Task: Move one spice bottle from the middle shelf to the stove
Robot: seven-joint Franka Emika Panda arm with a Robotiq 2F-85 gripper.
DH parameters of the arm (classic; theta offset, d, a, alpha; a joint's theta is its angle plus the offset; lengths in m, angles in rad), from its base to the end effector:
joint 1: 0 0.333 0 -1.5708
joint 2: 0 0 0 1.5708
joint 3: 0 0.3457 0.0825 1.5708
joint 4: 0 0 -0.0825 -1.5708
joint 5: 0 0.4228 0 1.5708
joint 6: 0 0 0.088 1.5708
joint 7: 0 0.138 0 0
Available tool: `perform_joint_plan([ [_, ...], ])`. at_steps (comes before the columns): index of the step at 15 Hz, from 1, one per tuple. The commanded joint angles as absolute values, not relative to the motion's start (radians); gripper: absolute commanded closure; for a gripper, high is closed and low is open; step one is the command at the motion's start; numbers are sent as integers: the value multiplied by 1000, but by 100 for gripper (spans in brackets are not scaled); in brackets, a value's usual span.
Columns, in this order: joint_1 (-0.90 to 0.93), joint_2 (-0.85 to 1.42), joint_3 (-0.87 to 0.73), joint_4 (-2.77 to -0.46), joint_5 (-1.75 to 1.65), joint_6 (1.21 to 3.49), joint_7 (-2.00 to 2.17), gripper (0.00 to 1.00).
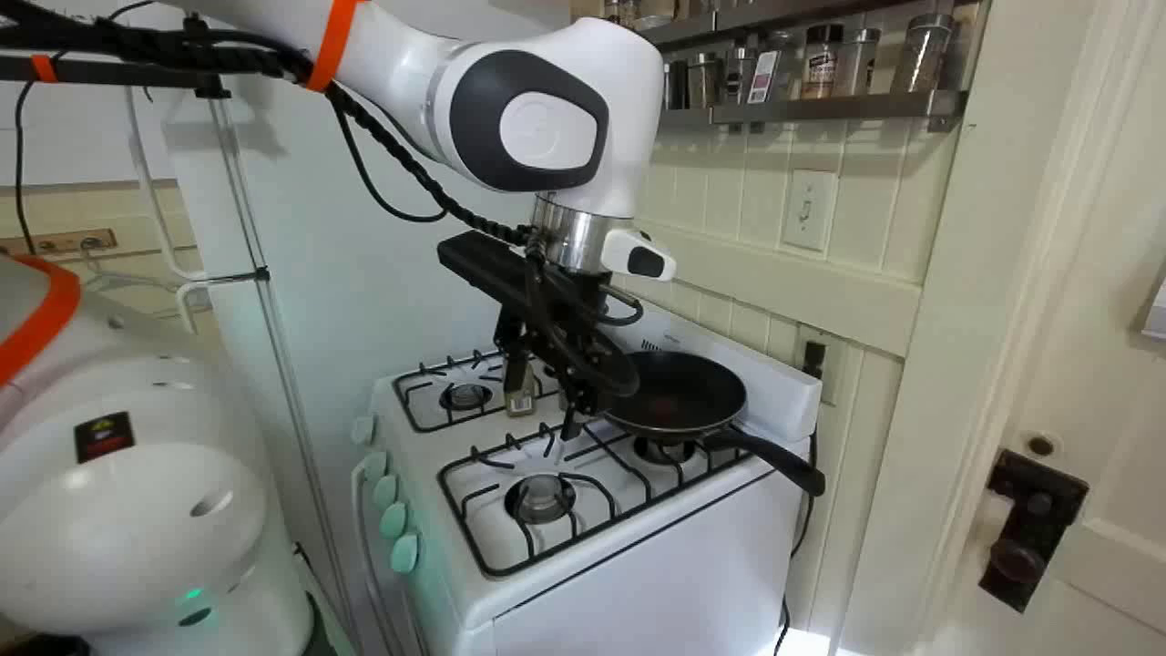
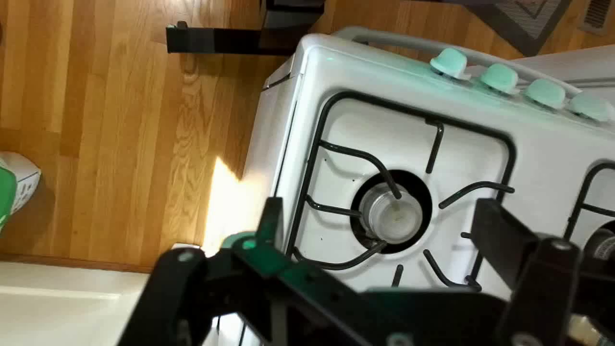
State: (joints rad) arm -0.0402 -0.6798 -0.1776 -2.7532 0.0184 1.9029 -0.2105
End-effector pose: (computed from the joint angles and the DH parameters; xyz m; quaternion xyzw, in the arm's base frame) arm 0.3152 -0.0592 0.3689 -0.9938 -0.0169 0.0750 0.0798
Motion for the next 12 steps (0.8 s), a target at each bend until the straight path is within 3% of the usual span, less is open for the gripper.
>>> perform_joint_plan([
  [1, -50, -678, -168, -2752, 24, 1901, -216, 0],
  [7, -50, -677, -168, -2752, 24, 1901, -216, 0],
  [12, -86, -562, -168, -2630, -32, 2165, -210, 0],
])
